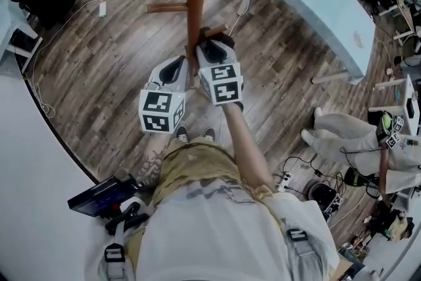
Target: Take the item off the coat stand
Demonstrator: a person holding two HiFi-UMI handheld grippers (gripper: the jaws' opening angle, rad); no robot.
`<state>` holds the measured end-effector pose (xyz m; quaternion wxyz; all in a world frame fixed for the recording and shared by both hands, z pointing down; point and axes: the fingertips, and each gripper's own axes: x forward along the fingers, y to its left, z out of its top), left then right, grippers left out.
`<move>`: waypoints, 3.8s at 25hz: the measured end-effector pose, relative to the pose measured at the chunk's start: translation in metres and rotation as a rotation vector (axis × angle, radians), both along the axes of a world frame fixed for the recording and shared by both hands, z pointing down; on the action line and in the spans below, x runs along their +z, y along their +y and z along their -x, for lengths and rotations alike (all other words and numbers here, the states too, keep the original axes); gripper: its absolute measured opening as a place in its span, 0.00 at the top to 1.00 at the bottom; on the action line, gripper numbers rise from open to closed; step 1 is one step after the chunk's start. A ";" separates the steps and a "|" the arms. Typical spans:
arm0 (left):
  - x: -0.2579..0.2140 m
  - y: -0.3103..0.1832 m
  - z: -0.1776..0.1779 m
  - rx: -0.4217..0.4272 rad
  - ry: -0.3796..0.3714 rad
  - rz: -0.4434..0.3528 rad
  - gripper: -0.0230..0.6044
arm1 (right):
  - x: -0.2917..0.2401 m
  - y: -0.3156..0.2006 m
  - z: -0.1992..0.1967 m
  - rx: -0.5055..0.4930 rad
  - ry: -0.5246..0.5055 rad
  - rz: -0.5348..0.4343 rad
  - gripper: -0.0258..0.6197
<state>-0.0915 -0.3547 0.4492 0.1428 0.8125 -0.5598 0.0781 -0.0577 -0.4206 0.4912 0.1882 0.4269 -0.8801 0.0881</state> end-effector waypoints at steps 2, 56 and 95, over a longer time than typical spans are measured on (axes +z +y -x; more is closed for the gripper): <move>-0.002 -0.003 0.002 -0.010 -0.001 -0.004 0.96 | -0.002 0.001 0.002 -0.018 -0.001 0.005 0.78; -0.060 -0.034 -0.066 0.093 0.017 -0.201 0.96 | -0.109 0.016 -0.130 0.385 -0.167 -0.266 0.84; -0.101 -0.034 -0.096 0.161 0.033 -0.267 0.96 | -0.156 0.031 -0.136 0.370 -0.199 -0.383 0.84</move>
